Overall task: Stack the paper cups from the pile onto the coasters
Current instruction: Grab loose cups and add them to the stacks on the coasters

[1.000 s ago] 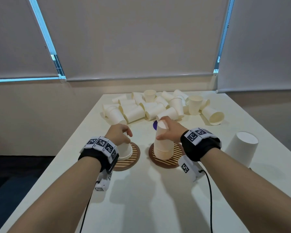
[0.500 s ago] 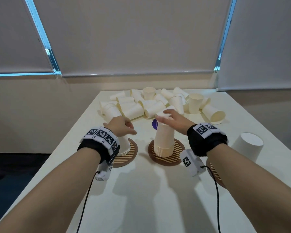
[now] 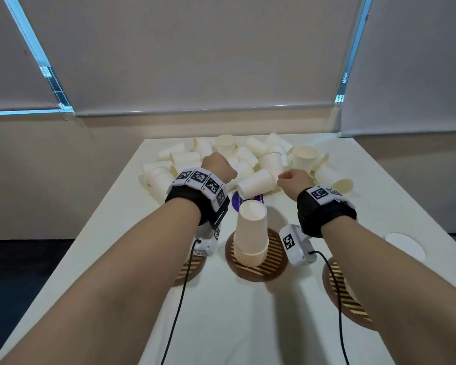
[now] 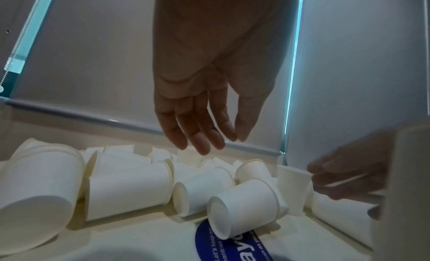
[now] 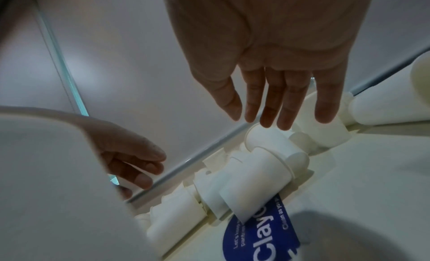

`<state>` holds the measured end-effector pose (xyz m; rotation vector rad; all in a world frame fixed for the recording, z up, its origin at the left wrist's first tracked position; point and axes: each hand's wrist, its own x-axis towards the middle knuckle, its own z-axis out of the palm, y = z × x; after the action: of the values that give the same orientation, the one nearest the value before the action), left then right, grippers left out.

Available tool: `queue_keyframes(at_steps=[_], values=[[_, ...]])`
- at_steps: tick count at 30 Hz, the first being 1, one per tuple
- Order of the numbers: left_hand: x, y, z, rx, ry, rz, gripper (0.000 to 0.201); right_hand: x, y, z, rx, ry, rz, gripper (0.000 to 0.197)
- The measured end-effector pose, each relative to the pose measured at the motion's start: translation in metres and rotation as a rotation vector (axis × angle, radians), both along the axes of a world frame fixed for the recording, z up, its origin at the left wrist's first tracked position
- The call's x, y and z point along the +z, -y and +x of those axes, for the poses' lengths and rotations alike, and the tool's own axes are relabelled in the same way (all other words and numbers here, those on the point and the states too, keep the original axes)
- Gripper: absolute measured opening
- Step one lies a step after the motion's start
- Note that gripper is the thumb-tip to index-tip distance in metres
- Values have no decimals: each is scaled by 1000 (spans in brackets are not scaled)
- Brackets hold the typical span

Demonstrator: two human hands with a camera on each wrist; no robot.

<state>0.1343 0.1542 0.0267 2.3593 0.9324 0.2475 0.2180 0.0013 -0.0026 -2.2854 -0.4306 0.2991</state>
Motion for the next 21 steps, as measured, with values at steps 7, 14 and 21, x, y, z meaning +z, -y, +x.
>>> queue_keyframes(at_steps=[7,14,21], values=[[-5,-17,23,-118,-63,-49,20,9,-30,32,56,-73,-88,37],[-22,-32,45,-243,-223,85,43,2,-52,47,88,-131,-205,48],[-35,-33,72,-403,-427,234,74,-12,-62,59,54,-173,-215,44]])
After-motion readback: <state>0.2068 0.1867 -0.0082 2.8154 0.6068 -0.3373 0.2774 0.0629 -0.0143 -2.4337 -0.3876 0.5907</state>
